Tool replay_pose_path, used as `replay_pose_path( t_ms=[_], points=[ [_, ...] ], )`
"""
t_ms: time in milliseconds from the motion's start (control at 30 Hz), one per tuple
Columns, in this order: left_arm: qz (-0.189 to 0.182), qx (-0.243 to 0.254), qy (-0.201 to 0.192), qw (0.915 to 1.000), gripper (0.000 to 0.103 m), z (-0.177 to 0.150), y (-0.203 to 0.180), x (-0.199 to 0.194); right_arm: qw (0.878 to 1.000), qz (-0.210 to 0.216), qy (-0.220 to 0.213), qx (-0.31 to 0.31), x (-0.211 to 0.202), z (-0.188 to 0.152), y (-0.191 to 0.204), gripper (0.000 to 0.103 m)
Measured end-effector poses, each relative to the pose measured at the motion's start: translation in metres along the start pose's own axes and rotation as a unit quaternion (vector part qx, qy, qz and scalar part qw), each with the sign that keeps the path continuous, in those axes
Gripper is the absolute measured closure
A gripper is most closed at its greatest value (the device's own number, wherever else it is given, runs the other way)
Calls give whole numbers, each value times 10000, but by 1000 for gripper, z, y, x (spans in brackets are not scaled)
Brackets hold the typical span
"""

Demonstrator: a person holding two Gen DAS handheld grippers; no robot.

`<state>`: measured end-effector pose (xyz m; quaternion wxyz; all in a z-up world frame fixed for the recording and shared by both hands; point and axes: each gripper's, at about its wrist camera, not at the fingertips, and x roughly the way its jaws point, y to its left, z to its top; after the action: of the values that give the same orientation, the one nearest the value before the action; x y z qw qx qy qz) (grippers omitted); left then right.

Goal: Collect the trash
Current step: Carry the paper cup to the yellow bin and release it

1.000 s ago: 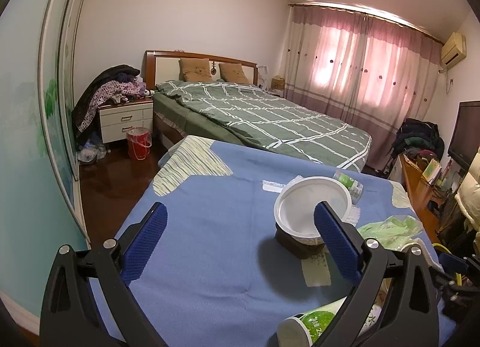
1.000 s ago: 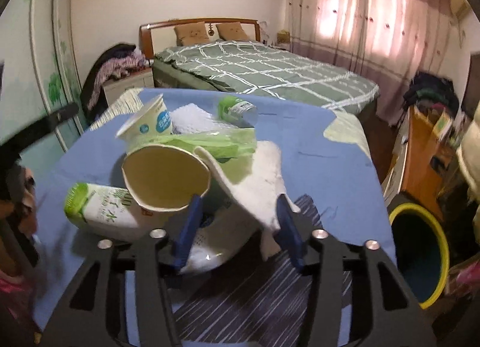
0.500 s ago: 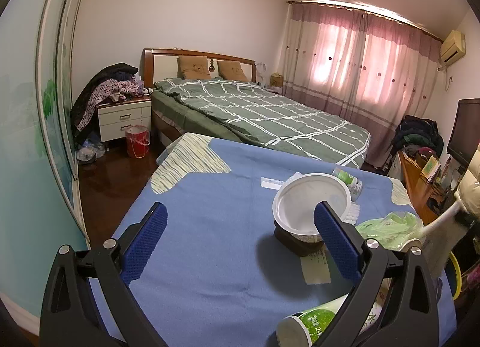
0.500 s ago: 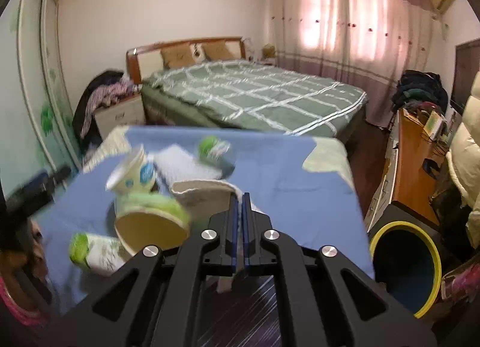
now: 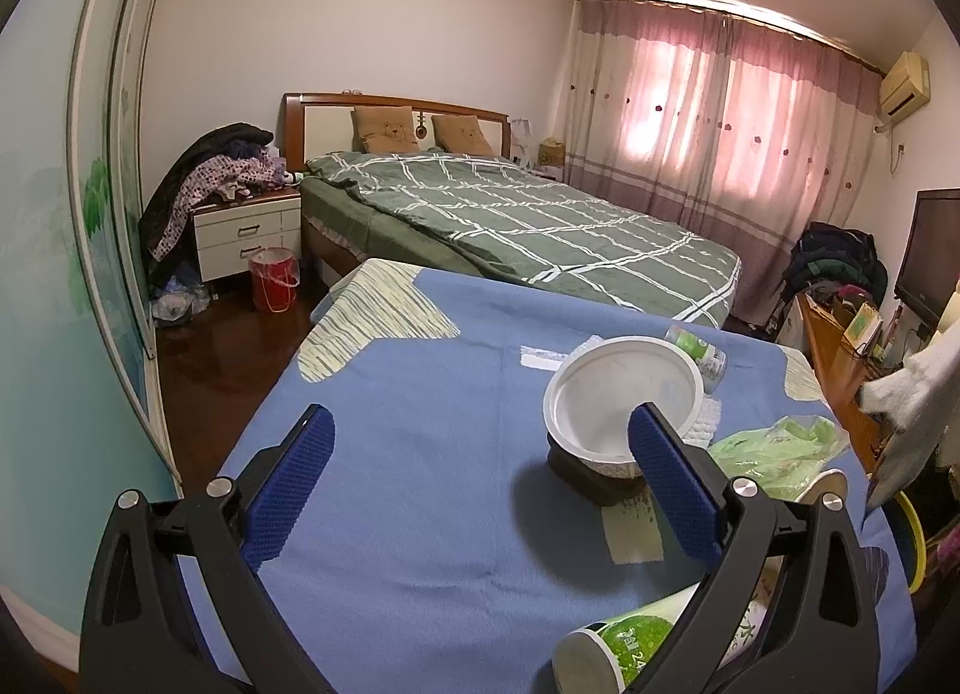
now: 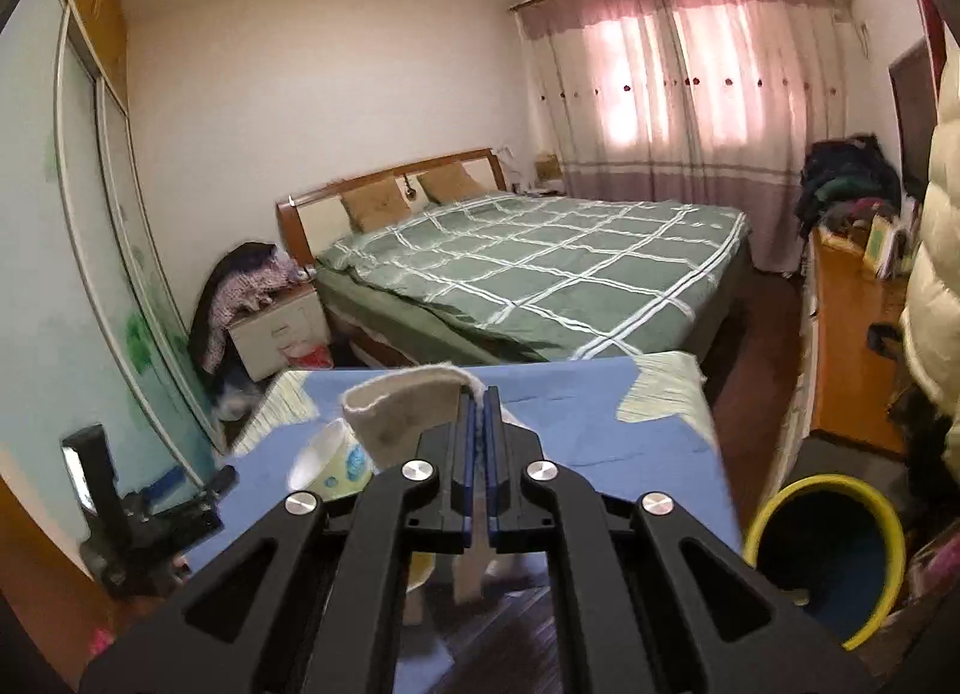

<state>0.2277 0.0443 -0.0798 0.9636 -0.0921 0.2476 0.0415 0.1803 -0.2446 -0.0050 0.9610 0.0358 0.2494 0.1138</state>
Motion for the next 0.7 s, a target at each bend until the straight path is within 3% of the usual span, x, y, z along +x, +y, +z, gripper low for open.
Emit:
replay_pose_path(
  t_ms=[67, 133, 200, 300, 400, 500, 567, 667, 700],
  points=[
    [-17, 5, 8, 10000, 6, 0, 0, 0, 9992, 237, -127, 309, -6, -1, -6, 100],
    [-13, 0, -11, 10000, 6, -1, -1, 0, 9993, 60, -285, 245, -7, -2, -4, 100],
    [-26, -4, 1, 10000, 6, -1, 0, 1, 9994, 70, 343, 12, 16, -9, 5, 100],
    [-24, 1, 1, 10000, 6, -1, 0, 0, 9997, 83, -69, 222, 6, -13, 2, 100],
    [-31, -1, 9, 10000, 6, -1, 0, 0, 9989, 141, 438, 34, 21, -18, 8, 100],
    [-25, 5, 16, 10000, 6, -1, -1, 0, 9997, 154, 5, 179, 3, -13, 2, 100],
    [-31, 4, 11, 10000, 6, -1, -1, 0, 9991, 340, -16, 255, -1, -7, -2, 100],
    [-28, 9, 34, 10000, 6, -1, -1, 0, 9953, 370, -642, 629, -26, 7, -20, 100],
    [-28, 9, 26, 10000, 6, -1, -1, 0, 9961, 335, -608, 536, -28, 10, -20, 100]
  ],
)
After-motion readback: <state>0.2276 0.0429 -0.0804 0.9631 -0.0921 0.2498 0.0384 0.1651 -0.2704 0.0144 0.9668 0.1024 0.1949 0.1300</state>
